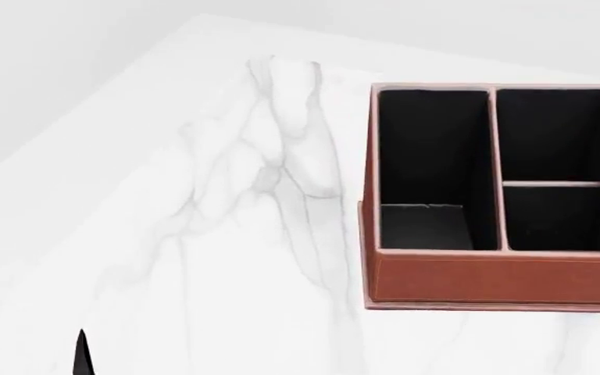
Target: Pick up the book and place it in the left compartment of the caddy.
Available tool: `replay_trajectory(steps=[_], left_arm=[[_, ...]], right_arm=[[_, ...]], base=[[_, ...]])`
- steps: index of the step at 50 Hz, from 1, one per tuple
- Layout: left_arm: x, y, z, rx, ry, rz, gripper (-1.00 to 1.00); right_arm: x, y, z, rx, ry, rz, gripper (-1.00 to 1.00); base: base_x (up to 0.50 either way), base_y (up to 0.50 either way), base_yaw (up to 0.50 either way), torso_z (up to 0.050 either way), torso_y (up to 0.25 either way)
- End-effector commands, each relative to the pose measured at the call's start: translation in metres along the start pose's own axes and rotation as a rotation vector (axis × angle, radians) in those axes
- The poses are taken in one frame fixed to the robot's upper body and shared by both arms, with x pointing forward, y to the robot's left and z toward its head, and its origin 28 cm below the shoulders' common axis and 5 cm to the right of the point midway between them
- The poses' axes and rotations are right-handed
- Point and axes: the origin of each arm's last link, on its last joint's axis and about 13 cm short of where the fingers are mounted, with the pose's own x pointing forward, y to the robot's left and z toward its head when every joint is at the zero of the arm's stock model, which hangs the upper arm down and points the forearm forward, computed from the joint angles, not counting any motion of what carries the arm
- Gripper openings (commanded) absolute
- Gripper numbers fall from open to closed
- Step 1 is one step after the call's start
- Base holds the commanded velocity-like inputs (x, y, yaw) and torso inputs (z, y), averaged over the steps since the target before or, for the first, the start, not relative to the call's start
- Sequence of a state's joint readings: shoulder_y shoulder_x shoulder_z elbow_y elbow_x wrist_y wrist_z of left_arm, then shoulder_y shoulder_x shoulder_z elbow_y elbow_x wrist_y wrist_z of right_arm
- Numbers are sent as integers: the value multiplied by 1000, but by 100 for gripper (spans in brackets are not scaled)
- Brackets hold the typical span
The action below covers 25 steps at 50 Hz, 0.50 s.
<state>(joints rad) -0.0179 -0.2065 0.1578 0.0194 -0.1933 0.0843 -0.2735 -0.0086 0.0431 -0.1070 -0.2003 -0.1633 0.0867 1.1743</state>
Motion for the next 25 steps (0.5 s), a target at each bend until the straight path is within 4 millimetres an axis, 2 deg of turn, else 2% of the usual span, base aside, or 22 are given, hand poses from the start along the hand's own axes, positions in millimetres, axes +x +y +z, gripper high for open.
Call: replay_trajectory(steps=[1, 7, 13, 25], left_arm=[[-4, 2, -3, -3, -3, -1, 100], [-2, 1, 0, -10, -2, -8, 100], [-2, -1, 2, -14, -3, -9, 100], [-3, -2, 4, -11, -4, -10, 100]], right_arm=[[-4, -5, -4, -5, 1, -80, 100], [2, -1, -9, -16, 35, -79, 100], [5, 1, -16, 57, 103, -30, 100], [7, 6, -30, 35, 205, -21, 100]], base=[[0, 0, 0, 0, 0], [0, 0, 0, 0, 0], [0, 0, 0, 0, 0], [0, 0, 0, 0, 0]])
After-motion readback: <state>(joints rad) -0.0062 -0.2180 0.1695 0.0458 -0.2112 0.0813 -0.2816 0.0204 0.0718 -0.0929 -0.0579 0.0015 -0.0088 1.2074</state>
